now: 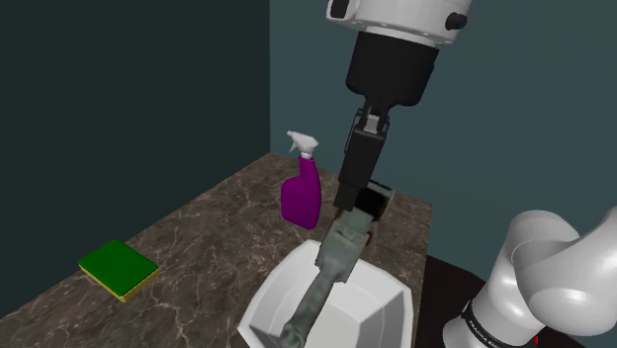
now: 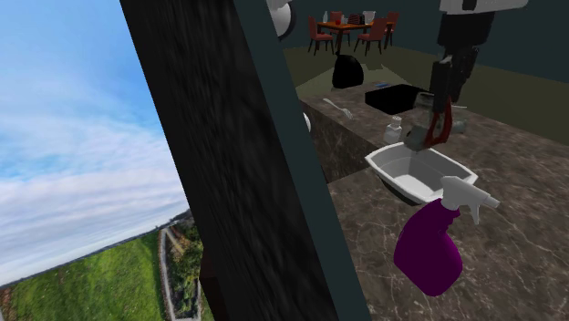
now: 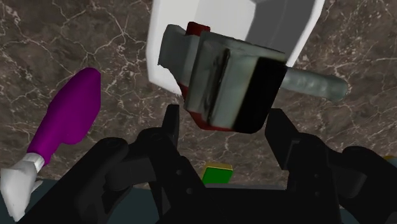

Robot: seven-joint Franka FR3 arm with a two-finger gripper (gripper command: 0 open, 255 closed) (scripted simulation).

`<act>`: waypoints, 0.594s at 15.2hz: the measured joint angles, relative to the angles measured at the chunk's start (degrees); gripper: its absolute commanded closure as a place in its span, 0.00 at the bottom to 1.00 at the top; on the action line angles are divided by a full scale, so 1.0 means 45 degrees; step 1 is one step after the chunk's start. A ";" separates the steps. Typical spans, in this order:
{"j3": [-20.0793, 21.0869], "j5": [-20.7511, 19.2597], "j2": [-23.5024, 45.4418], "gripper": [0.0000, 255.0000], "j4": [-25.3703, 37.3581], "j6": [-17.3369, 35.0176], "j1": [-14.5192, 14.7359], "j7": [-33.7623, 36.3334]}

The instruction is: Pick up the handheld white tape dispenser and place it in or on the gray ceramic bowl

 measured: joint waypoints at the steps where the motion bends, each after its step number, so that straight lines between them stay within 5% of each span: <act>1: -0.0005 0.0021 -0.0069 1.00 -0.0215 0.0143 0.0014 -0.0045; 9: 0.0169 0.0257 -0.0459 1.00 -0.1893 0.1436 0.0146 -0.0221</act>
